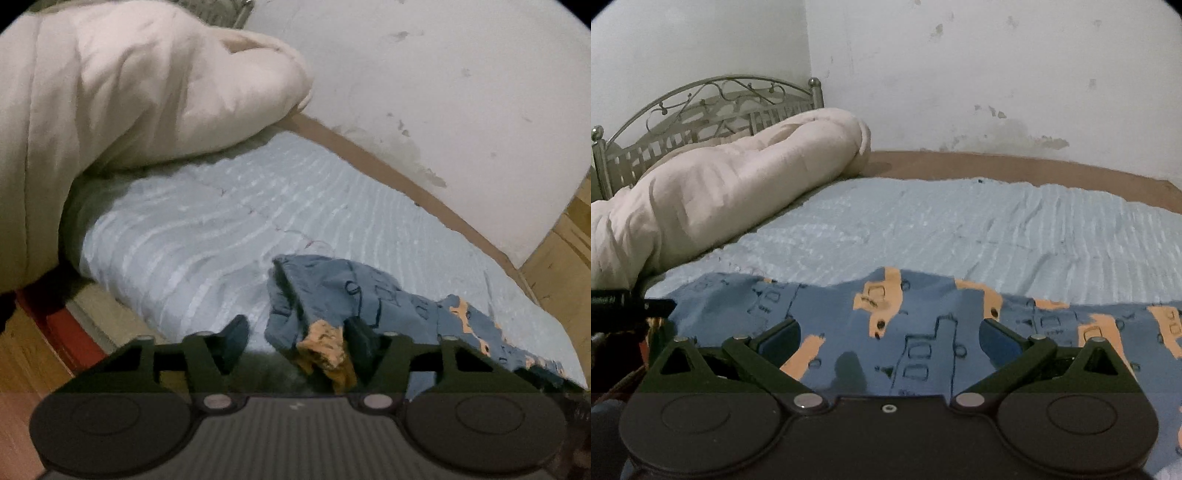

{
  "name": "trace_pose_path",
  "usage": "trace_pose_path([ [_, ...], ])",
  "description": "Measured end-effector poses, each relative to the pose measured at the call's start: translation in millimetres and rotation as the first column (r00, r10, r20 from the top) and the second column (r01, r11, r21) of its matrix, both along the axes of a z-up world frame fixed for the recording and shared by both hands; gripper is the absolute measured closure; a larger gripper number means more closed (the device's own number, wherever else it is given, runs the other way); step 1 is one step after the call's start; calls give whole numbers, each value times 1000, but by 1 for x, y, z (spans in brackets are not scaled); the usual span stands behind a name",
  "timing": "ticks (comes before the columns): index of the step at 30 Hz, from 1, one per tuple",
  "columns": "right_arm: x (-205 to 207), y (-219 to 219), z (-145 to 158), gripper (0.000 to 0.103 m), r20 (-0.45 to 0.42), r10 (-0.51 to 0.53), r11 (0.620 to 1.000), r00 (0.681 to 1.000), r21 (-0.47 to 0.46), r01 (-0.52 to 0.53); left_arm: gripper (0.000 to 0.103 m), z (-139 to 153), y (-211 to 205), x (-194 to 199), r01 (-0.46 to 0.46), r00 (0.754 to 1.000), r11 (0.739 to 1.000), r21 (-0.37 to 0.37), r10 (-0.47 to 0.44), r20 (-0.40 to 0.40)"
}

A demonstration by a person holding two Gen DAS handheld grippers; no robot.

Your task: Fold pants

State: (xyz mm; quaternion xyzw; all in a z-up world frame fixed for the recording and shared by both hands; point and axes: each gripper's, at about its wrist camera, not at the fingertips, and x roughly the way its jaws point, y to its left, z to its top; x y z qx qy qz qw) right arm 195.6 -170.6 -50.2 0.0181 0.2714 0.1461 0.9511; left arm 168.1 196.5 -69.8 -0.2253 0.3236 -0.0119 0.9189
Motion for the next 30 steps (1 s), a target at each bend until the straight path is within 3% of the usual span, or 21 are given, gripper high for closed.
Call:
trace_pose_path([
  [2,-3,-3,-4,1,-14,-2,1000,1000,-3,2,50,-2,0,1,-17,1000,1000,-8,17,-12],
  [6,-5,-8,-12,1,-37,-7,1000,999,7,7,84,6,-6,5,-56,998,998,20,57,-17],
  [15,-10,-14,-18,1,-37,-4,1000,999,29,5,90,57,-29,-16,-115,990,981,154,100,102],
  [20,-9,-20,-22,1,-27,-17,1000,999,-3,17,90,31,-26,-10,-124,992,978,167,126,1],
  [25,-5,-21,-31,1,-32,-17,999,999,-42,16,80,20,-23,-8,-120,992,981,151,123,-15],
  [26,-4,-21,-30,1,-26,-14,999,1000,-47,13,70,23,-24,-7,-122,992,978,170,127,-19],
  [27,-3,-21,-29,1,-22,-12,999,1000,-51,11,54,25,-25,-7,-129,991,973,191,135,-20],
  [30,5,-17,-23,1,2,14,997,1000,-75,-14,29,36,-35,-7,-148,989,954,260,146,25],
])
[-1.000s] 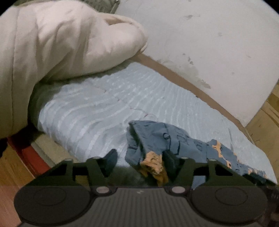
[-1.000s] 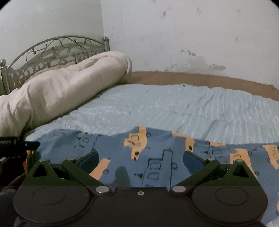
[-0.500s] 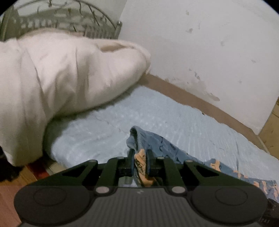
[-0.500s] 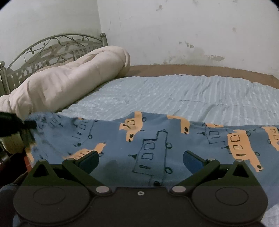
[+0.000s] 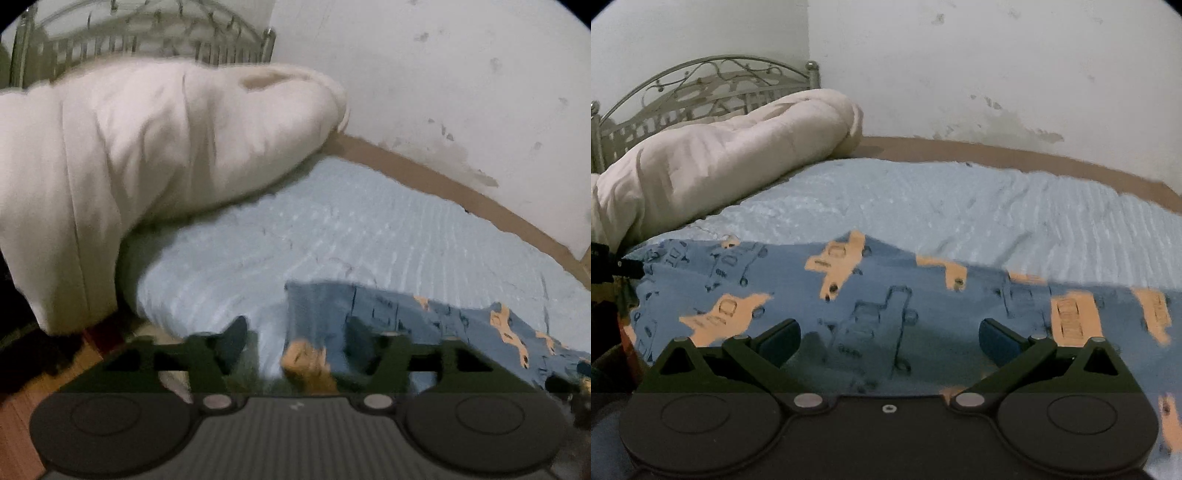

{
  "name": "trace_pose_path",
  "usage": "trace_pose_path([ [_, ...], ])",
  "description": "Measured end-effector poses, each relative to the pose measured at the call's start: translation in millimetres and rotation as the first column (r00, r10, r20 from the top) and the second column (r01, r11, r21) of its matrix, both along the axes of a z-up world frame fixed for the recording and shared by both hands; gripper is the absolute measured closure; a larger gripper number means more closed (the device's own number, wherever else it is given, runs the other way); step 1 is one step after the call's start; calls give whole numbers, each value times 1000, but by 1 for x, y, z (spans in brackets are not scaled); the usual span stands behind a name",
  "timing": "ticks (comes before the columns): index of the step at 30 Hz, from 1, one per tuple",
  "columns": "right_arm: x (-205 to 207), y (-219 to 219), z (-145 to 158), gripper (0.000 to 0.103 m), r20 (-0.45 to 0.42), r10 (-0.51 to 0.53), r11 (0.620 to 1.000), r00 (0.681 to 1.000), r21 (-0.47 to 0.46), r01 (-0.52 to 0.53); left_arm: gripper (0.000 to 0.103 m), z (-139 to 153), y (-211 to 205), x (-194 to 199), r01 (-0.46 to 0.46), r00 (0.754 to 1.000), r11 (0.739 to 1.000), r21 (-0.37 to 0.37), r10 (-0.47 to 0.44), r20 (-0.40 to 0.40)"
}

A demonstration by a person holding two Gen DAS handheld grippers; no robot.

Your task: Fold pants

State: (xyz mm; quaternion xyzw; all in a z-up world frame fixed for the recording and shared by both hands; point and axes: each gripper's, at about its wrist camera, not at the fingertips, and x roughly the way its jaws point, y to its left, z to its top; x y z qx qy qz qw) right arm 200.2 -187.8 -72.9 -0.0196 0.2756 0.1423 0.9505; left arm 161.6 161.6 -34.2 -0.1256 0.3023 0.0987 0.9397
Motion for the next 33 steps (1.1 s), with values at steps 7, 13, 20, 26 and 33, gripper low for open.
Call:
trace_pose_path([
  [7,59,35,16,1,-5,138,983,990,-121,-138,19,8,-37,30,83,997,988,134,-83,-6],
  [13,122,63,1,1,-70,186,943,980,-268,-198,19,-19,-46,60,85,990,973,217,-57,-131],
  [20,147,33,-5,1,39,-6,936,999,-351,20,10,-16,-39,55,70,993,983,172,-51,-109],
  [26,79,-11,15,1,74,10,974,997,-228,8,1,5,-72,39,140,990,976,166,-139,-15],
  [33,-5,-37,-5,1,56,40,966,998,-256,-25,1,-8,-137,35,301,954,944,134,-298,-44],
])
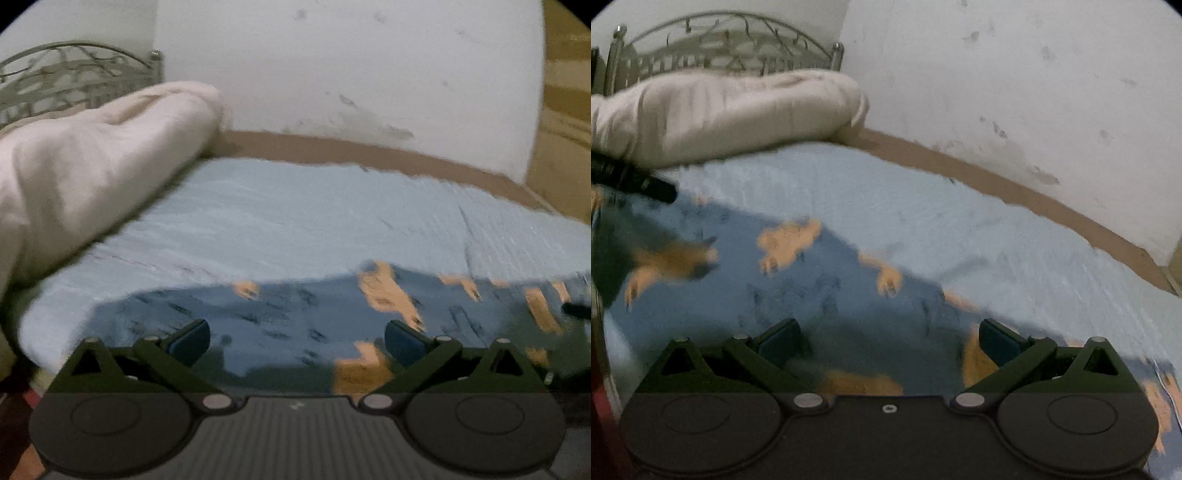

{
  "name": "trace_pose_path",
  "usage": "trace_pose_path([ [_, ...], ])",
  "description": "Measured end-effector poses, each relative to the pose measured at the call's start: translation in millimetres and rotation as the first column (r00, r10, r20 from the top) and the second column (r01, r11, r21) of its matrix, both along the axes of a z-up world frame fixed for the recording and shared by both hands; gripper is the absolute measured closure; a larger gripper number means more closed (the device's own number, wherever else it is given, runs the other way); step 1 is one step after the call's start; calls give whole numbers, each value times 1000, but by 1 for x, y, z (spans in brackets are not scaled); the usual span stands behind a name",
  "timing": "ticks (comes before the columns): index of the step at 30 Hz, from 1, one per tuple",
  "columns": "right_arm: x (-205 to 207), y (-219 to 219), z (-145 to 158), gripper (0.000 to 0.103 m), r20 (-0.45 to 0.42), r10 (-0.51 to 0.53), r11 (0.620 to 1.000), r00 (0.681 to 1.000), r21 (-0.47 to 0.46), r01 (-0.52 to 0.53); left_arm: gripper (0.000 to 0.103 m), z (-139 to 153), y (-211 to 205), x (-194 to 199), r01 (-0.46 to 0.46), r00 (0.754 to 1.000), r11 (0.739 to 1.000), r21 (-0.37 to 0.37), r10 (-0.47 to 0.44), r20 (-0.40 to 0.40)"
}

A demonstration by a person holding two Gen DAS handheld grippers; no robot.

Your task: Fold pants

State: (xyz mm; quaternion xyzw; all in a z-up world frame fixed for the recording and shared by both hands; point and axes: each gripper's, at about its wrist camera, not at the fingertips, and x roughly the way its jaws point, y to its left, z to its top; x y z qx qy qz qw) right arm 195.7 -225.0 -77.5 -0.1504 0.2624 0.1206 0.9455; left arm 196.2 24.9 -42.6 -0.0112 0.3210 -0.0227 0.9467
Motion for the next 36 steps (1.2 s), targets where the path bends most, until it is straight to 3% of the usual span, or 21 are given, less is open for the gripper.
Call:
trace_pose_path([
  [3,-6,-22,-3,1,23,-73,997,997,-28,74,1,-15,-17,5,13,998,1000,28,-12,-57],
  [7,7,-71,-3,1,56,-225,969,973,-92,230,1,-23,-26,7,4,998,996,87,2,-64],
  [10,17,-116,-8,1,56,-353,928,934,-103,357,1,-23,-28,8,-2,998,996,84,8,-69],
  [13,18,-152,-1,1,51,-471,881,881,-28,473,1,-17,-32,8,-15,997,997,79,20,-68],
  [14,17,-158,3,1,48,-473,881,880,13,473,1,-16,-32,8,-16,998,997,69,20,-64],
  [16,18,-164,9,1,44,-415,908,909,71,412,1,-12,-35,7,-16,998,999,50,19,-55],
  [19,32,-162,16,1,-14,-238,957,971,167,237,1,-8,-45,4,3,1000,1000,21,-2,-22],
  [21,46,-156,19,2,-56,-123,968,991,214,132,1,-7,-55,3,24,1000,1000,12,-24,-1],
  [24,69,-146,19,15,-109,7,980,994,200,15,1,-7,-70,4,61,998,998,14,-61,6],
  [28,89,-126,16,49,-200,152,980,968,160,-120,1,-10,-81,1,106,994,994,18,-106,5],
  [32,92,-115,15,64,-259,224,973,940,113,-200,1,-12,-83,0,110,994,994,18,-110,-2],
  [34,94,-111,13,88,-266,228,973,936,93,-211,1,-13,-82,1,104,995,995,11,-104,-5],
  [36,96,-109,9,103,-277,235,972,932,90,-219,1,-12,-80,0,100,995,995,9,-100,-4],
])
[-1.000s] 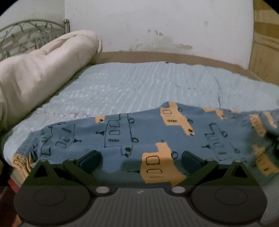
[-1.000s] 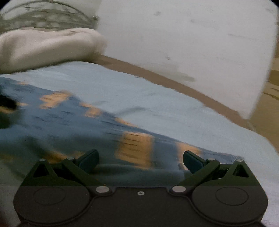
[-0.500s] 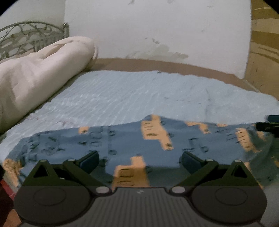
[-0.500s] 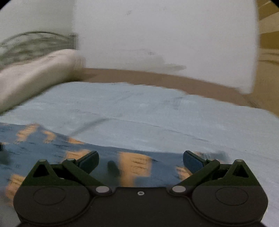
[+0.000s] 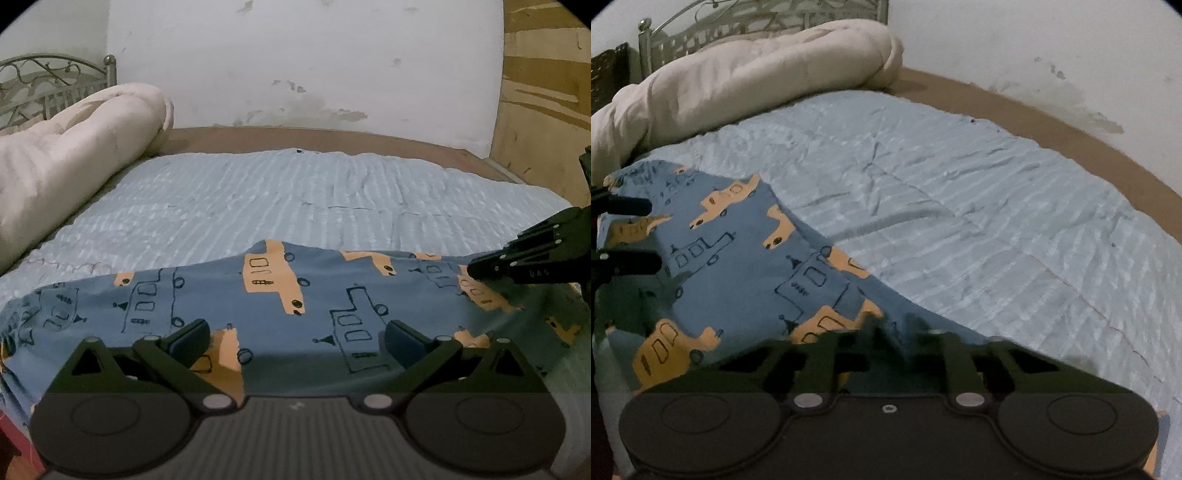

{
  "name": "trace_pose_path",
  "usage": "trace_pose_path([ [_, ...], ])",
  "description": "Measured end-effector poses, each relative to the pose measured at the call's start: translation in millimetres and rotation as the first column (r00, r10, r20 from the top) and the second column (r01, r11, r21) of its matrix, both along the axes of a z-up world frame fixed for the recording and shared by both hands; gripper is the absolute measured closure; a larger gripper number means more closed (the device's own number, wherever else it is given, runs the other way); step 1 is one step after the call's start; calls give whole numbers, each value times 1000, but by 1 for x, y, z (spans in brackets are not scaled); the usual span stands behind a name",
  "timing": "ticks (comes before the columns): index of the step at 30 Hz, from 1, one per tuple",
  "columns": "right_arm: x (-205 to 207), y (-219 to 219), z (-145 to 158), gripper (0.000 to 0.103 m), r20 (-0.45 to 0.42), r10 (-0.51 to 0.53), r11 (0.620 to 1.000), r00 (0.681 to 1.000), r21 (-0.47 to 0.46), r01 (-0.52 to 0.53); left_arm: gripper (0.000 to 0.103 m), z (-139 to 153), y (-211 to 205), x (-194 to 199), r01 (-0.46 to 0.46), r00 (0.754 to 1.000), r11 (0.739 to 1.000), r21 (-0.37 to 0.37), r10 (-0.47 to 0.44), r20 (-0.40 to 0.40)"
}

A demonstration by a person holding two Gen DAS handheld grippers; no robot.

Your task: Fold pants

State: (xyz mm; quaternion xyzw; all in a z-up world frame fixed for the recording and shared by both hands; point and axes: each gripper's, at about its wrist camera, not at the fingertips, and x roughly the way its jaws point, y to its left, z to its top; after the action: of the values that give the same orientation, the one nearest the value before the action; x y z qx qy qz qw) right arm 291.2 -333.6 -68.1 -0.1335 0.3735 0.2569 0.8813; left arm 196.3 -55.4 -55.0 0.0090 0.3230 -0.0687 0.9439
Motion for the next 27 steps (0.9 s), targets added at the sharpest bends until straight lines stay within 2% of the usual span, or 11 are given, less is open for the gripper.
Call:
trace_pose_path([
  [3,0,5,1,103,20,-1,1000,1000,-24,2,1,2,2,0,-8,1000,1000,-8,8,7],
  [8,-2,10,8,103,132,-53,998,990,-36,58,1,5,1,1,-14,1000,1000,-16,15,17],
  [13,3,21,-8,103,161,-71,991,984,-98,88,1,-2,-3,4,-14,1000,1000,7,14,-15],
  [14,2,22,-12,99,177,-85,988,981,-113,106,1,-3,-4,4,-14,1000,1000,11,15,-21],
  [16,-3,18,-10,73,211,-137,982,968,-101,161,1,-5,-4,4,-15,1000,1000,16,15,-25],
  [18,-15,10,-2,63,235,-181,978,955,-63,200,1,-6,-4,5,-20,999,1000,17,21,-33],
  [19,-22,7,1,51,242,-191,977,951,-51,209,1,-7,-4,6,-24,999,1000,20,25,-41],
  [21,-33,-3,0,39,251,-212,968,944,-81,239,1,-9,-3,7,-31,998,999,23,32,-53],
  [24,-37,-35,-12,36,237,-298,933,924,-131,335,1,-10,-3,5,-33,998,999,22,34,-55],
  [25,-37,-50,-14,30,242,-343,917,908,-126,380,1,-10,-3,5,-33,998,999,22,34,-54],
  [27,-33,-79,-14,23,278,-437,864,855,-135,486,1,-8,-3,5,-36,998,999,16,37,-52],
])
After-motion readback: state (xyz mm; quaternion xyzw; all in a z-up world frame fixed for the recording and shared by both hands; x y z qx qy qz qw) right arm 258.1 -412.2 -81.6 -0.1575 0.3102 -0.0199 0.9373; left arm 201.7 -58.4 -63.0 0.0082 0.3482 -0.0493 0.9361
